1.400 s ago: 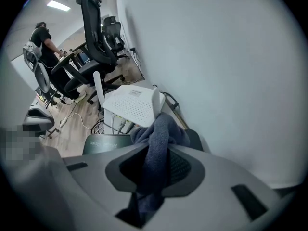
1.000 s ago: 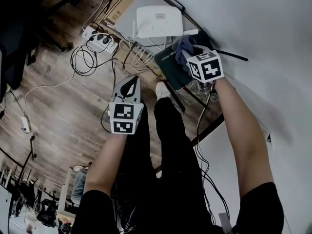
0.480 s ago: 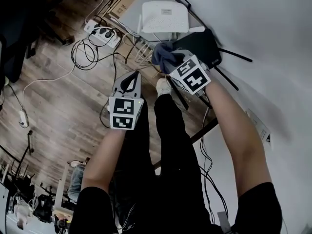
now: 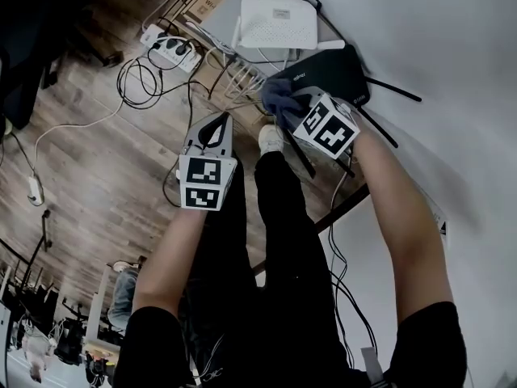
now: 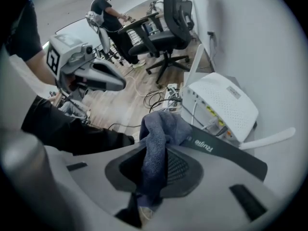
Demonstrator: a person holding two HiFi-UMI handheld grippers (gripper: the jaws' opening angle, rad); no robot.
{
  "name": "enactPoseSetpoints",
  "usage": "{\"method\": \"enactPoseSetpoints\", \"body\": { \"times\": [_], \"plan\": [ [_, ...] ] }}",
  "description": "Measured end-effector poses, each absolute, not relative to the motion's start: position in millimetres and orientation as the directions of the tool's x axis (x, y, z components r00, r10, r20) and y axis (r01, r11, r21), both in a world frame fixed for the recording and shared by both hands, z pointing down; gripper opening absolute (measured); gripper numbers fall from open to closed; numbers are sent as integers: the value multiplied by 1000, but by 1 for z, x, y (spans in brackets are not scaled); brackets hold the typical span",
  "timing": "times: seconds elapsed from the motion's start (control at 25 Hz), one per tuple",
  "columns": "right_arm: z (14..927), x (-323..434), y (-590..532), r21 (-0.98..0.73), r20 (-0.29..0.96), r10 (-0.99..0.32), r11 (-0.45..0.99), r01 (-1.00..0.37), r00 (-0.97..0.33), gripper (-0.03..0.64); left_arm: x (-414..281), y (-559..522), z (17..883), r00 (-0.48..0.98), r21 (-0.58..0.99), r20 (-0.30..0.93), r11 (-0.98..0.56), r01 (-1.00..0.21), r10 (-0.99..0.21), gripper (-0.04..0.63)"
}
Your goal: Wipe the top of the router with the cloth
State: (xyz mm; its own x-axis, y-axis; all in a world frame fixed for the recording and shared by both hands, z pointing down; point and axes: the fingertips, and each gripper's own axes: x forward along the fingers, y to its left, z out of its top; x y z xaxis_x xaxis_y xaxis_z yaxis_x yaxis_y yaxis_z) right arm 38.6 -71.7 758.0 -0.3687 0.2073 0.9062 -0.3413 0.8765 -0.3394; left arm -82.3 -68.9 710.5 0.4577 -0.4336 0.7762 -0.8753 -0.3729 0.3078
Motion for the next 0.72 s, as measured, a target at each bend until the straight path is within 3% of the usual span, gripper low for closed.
{"method": "enactPoseSetpoints", "body": {
  "times": [0.32,0.72],
  "plan": [
    [757,69,-24,-473,874,421,852,-224,-241,54,-79,-65,712,461,311,777,-375,-873,-430,-2],
    [763,84,-20,-468,884,451,854,-227,-123,52,-73,-63,714,462,305,785,-392,-868,-413,-2]
  ]
}}
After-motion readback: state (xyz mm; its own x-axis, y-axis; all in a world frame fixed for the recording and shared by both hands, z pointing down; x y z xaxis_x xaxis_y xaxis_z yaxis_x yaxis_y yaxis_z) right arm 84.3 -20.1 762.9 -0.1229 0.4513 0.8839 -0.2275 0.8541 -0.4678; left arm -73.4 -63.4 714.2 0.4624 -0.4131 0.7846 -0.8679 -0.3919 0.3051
